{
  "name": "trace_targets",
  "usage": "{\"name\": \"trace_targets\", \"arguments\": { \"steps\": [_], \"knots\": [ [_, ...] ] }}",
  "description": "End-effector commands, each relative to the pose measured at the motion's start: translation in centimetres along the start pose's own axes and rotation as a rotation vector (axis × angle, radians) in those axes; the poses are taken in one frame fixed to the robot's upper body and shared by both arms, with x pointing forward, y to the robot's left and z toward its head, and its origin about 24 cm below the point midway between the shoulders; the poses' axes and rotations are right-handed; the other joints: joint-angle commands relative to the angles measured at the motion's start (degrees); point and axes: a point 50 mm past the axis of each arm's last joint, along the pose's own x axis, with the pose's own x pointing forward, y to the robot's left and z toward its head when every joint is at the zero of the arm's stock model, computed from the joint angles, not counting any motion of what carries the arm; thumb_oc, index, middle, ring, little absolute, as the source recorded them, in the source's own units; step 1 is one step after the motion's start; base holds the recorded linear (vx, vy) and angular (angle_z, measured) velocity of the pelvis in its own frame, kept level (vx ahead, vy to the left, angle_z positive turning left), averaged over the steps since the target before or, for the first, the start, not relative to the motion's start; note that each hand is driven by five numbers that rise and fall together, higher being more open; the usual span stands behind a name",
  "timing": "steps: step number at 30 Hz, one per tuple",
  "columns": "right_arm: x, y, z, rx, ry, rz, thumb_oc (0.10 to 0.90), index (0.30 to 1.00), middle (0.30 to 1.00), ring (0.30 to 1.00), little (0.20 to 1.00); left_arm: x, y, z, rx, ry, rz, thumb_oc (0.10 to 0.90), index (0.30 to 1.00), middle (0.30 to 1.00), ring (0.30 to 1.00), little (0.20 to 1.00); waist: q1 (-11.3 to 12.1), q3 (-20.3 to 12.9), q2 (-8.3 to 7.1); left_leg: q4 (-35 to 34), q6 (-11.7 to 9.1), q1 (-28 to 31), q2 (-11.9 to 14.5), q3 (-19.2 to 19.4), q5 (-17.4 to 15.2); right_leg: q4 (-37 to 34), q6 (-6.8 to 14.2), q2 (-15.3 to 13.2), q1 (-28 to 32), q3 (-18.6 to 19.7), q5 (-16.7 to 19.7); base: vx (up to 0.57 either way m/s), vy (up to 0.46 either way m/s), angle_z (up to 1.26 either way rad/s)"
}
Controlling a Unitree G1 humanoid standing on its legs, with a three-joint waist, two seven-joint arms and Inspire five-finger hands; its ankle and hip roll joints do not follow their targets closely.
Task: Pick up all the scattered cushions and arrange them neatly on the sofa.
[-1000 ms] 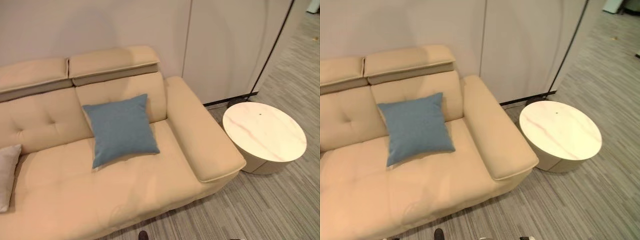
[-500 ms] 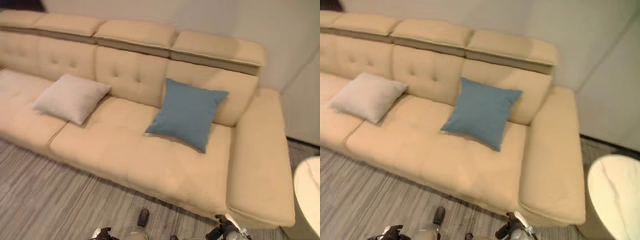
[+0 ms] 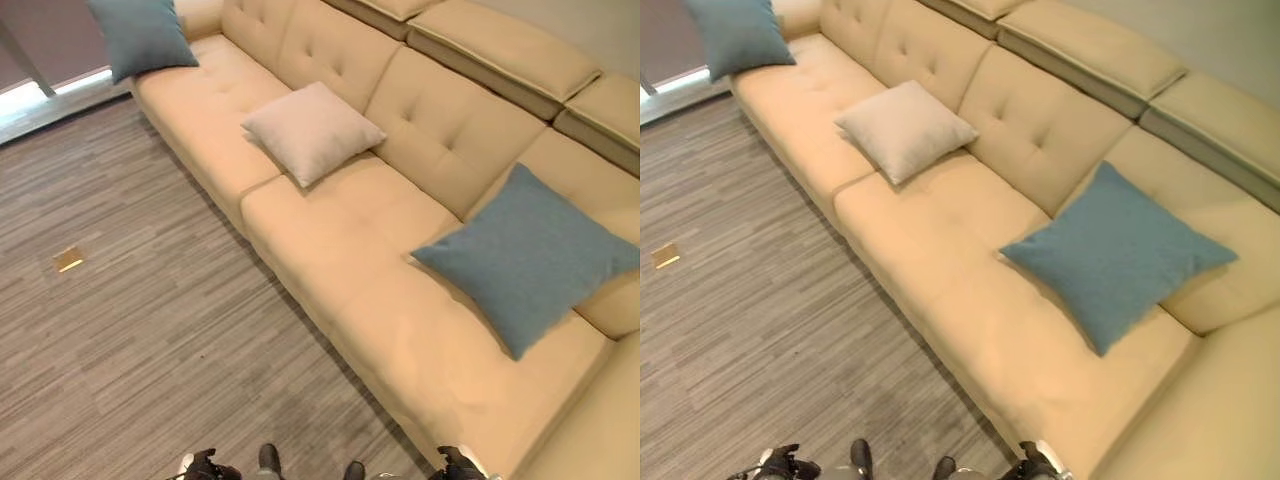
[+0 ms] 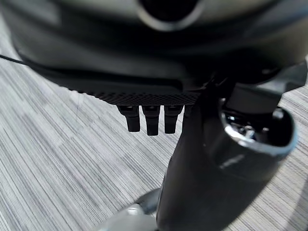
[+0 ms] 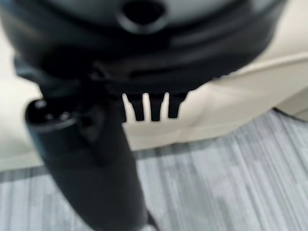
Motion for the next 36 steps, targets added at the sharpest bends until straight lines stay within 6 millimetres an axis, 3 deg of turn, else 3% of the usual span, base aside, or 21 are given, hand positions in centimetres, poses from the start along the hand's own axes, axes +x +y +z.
{"name": "trace_targets", "arguments": {
  "steps": [1, 6, 7, 14, 15, 17, 21, 22, 26, 29, 31, 32, 34, 36],
  "knots": [
    [0.2, -0.6, 0.5, 0.031, -0.007, -0.013, 0.8, 0.9, 0.9, 0.9, 0.9, -0.2, -0.7, -0.9, 0.047, 0.015, -0.041, 0.8, 0.9, 0.9, 0.9, 0.9, 1.26, -1.88, -1.44, 0.11, -1.59, 0.7, -1.88, -1.19, -8.28, -7.26, 6.14, -1.89, -0.14, 5.01, 4.06, 0.03, 0.267, 0.35],
    [0.2, -0.1, 1.5, -0.02, -0.038, 0.009, 0.8, 0.9, 0.9, 0.9, 0.9, -0.2, 0.2, -2.4, 0.065, 0.063, -0.035, 0.8, 0.9, 0.9, 0.9, 0.9, 2.75, -1.97, -1.08, -2.73, -0.55, 2.17, -3.93, -1.68, -7.67, -7.35, 7.78, -3.13, -0.36, 5.4, 5.6, 0.0, 0.203, 0.08],
    [0.2, 0.1, 1.9, -0.026, -0.048, 0.012, 0.8, 0.9, 0.9, 0.9, 0.9, -0.2, 0.5, -2.5, 0.079, 0.067, -0.025, 0.8, 0.9, 0.9, 0.9, 0.9, 2.93, -1.79, -1.02, -3.09, 0.21, 1.54, -4.8, -1.46, -6.55, -7.25, 8.01, -3.9, -1.31, 5.24, 7.29, -0.07, 0.199, 0.01],
    [0.2, -0.4, 1.9, 0.014, -0.04, -0.02, 0.8, 0.9, 0.9, 0.9, 0.9, 0.1, 1.0, -0.9, 0.097, 0.011, 0.0, 0.8, 0.9, 0.9, 0.9, 0.9, 2.91, 0.69, -0.24, -1.92, 2.79, 1.59, -7.21, -2.53, -7.93, 2.74, 8.74, -7.7, -4.73, 8.16, 7.99, 0.0, 0.189, -0.04],
    [0.2, -0.4, 1.7, 0.025, -0.032, -0.026, 0.8, 0.9, 0.9, 0.9, 0.9, 0.2, 1.1, -0.5, 0.1, -0.001, 0.008, 0.8, 0.9, 0.9, 0.9, 0.9, 2.29, 1.16, -0.11, -1.56, 3.09, 1.59, -7.46, -3.42, -8.09, 4.77, 8.45, -6.95, -6.07, 10.45, 8.4, 0.07, 0.105, 0.01],
    [0.2, -0.3, 1.2, 0.058, -0.009, -0.027, 0.8, 0.9, 0.9, 0.9, 0.9, 0.2, 1.0, -0.1, 0.117, -0.013, 0.003, 0.8, 0.9, 0.9, 0.9, 0.9, 0.49, 1.21, 0.26, -1.84, 3.14, 2.48, -7.57, -4.72, -8.42, 6.62, 7.31, -2.7, -9.4, 15.93, 6.6, 0.12, 0.068, 0.19],
    [0.1, -0.4, 0.3, 0.129, 0.028, -0.014, 0.8, 0.9, 0.9, 0.9, 0.9, 0.2, 0.4, 0.5, 0.162, -0.037, -0.026, 0.8, 0.9, 0.9, 0.9, 0.9, -2.02, 1.66, 0.17, -0.95, 3.25, 3.49, -8.62, -6.7, -9.19, 3.53, 6.56, 2.34, -12.52, 20.2, 6.87, 0.14, 0.0, 0.44],
    [0.1, -0.5, -0.3, 0.155, 0.044, -0.024, 0.8, 0.9, 0.9, 0.9, 0.9, 0.2, 0.2, 0.7, 0.168, -0.047, -0.033, 0.8, 0.9, 0.9, 0.9, 0.9, -2.51, 1.72, -0.03, -0.44, 3.03, 3.67, -9.01, -7.81, -9.53, 1.69, 7.39, 2.8, -11.45, 21.42, 6.65, 0.13, -0.027, 0.31],
    [0.1, -0.5, -0.5, 0.19, 0.05, -0.006, 0.8, 0.9, 0.9, 0.9, 0.9, 0.1, -0.2, 1.0, 0.167, -0.056, -0.049, 0.8, 0.9, 0.9, 0.9, 0.9, -3.03, 1.46, 0.07, 0.23, 2.58, 3.53, -9.54, -8.15, -9.66, 0.06, 6.77, 4.02, -11.17, 21.73, 7.56, 0.09, -0.024, 0.77],
    [0.2, -1.0, -0.3, 0.225, 0.039, -0.01, 0.8, 0.9, 0.9, 0.9, 0.9, 0.1, -0.3, 0.7, 0.184, -0.053, -0.063, 0.8, 0.9, 0.9, 0.9, 0.9, -2.62, -0.19, -0.22, -0.23, 2.41, 3.8, -9.83, -7.44, -9.85, -5.5, 6.89, 4.37, -8.23, 21.42, 8.46, 0.11, -0.063, -0.14],
    [0.3, -1.2, -0.1, 0.232, 0.032, -0.019, 0.8, 0.9, 0.9, 0.9, 0.9, 0.0, -0.4, 0.2, 0.192, -0.037, -0.071, 0.8, 0.9, 0.9, 0.9, 0.9, -2.22, -1.06, -0.24, -0.6, 2.3, 4.05, -9.71, -6.62, -9.96, -8.26, 7.12, 4.65, -6.85, 21.91, 9.23, 0.08, -0.044, -0.15],
    [-0.1, 0.2, -1.4, 0.219, 0.116, -0.024, 0.8, 0.9, 0.9, 0.9, 0.9, -1.2, -3.5, -2.9, 0.246, 0.037, -0.141, 0.8, 0.9, 0.9, 0.9, 0.9, -1.66, 0.06, 2.27, 0.06, -3.5, 2.29, -0.64, -3.97, -2.96, -7.92, 5.32, 3.16, 1.24, 22.55, 3.97, 0.06, -0.042, -0.12],
    [-0.1, 0.2, -1.5, 0.22, 0.123, -0.007, 0.8, 0.9, 0.9, 0.9, 0.9, -1.4, -3.2, -4.7, 0.223, 0.107, -0.15, 0.8, 0.9, 0.9, 0.9, 0.9, -1.4, 0.0, 2.37, -0.69, -3.54, 2.61, -0.57, -4.26, -2.61, -8.12, 5.28, 3.23, 1.51, 22.37, 3.85, 0.05, -0.026, 0.09],
    [-0.1, 0.1, -1.6, 0.195, 0.118, -0.008, 0.8, 0.9, 0.9, 0.9, 0.9, -1.5, -3.0, -5.2, 0.243, 0.118, -0.147, 0.8, 0.9, 0.9, 0.9, 0.9, -1.16, -0.12, 2.5, -1.42, -3.53, 3.09, -0.71, -4.52, -2.46, -8.29, 5.25, 3.22, 1.97, 22.05, 3.69, 0.07, -0.012, 0.15]
  ]
}}
